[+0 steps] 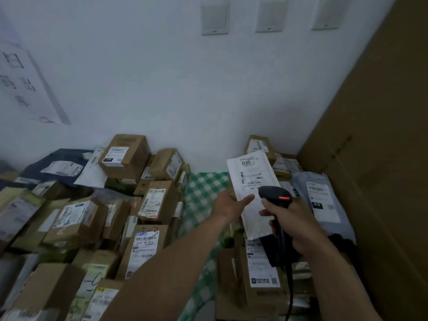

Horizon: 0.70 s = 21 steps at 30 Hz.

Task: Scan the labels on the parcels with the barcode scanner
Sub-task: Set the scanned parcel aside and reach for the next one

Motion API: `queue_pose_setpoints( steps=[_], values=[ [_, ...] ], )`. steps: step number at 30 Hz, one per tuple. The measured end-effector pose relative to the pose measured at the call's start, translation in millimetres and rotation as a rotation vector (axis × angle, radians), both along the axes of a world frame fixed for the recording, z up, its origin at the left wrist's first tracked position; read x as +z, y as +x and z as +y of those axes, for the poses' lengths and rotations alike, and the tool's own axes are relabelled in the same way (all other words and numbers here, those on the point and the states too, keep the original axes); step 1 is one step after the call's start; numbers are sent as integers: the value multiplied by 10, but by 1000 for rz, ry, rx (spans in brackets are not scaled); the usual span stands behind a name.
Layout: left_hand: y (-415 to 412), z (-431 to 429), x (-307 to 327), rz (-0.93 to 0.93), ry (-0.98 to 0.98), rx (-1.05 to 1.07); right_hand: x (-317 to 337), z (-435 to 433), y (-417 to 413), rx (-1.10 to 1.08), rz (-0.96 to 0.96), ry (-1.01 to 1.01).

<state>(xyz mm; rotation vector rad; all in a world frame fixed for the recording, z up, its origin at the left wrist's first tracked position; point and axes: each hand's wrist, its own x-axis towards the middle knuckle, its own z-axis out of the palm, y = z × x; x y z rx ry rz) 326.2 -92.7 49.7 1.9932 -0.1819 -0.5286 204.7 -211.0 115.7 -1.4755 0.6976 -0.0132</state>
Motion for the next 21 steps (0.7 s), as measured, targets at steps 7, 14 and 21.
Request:
queue_pose_setpoints(
  steps=[7, 14, 21],
  values=[
    [-96, -26, -249, 155, -172, 273, -35, -89, -287, 31, -33, -11],
    [-408, 365, -43, 83, -406, 268, 8, -38, -366, -49, -130, -223],
    [-855, 806, -19, 74, -522, 238, 40, 38, -442, -46, -146, -89]
  ],
)
